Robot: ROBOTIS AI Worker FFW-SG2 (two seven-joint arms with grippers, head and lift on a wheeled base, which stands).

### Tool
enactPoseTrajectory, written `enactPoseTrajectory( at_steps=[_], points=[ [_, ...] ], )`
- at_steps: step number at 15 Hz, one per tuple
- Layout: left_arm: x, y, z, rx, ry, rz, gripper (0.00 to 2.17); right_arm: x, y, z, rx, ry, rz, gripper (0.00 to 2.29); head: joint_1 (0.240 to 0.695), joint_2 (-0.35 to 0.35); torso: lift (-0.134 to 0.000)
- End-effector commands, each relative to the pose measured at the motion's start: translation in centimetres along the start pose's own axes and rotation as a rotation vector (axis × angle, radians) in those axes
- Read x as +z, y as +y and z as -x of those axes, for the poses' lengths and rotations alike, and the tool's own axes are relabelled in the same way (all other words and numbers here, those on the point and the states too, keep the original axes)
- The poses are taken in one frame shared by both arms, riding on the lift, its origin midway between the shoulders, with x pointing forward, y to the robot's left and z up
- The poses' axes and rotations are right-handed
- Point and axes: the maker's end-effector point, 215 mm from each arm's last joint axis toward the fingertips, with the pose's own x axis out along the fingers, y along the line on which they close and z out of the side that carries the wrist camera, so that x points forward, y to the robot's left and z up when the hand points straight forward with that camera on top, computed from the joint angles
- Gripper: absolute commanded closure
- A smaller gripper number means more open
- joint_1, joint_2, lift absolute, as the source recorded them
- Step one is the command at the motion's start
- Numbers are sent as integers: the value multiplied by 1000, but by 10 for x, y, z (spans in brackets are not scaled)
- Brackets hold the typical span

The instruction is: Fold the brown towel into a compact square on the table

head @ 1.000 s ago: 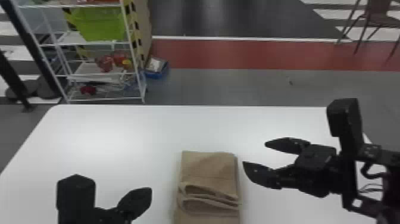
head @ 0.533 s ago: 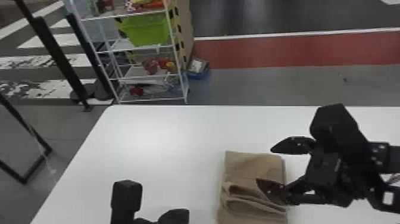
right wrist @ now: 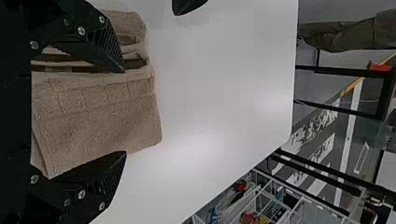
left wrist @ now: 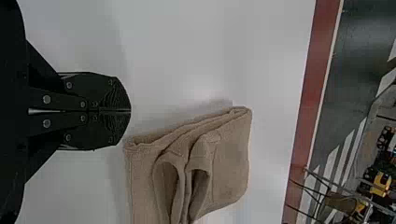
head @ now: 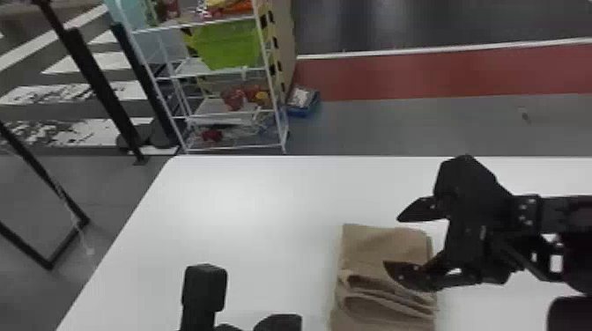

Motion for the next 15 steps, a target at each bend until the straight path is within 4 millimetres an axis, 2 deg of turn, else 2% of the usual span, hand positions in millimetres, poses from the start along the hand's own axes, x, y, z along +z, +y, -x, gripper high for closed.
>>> enactPoseTrajectory(
  at_steps=[1,6,8,11,15],
  points=[
    [2,-20,2,-64,-1,24,2007,2,-9,-3,-1,6,8,313,695,188,-123],
    [5,-66,-10,-179,-14,37,2007,0,1,-12,23,19,-38,313,695,131,-123],
    [20,-78,-17,-205,-66,35,2007,-4,11,-20,45,37,-54,313,695,100,-123],
    [28,-77,-28,-193,-82,23,2007,-12,26,-32,76,68,-73,313,695,82,-123],
    [19,-68,-34,-161,-62,14,2007,-19,37,-44,104,96,-76,313,695,88,-123]
  ],
)
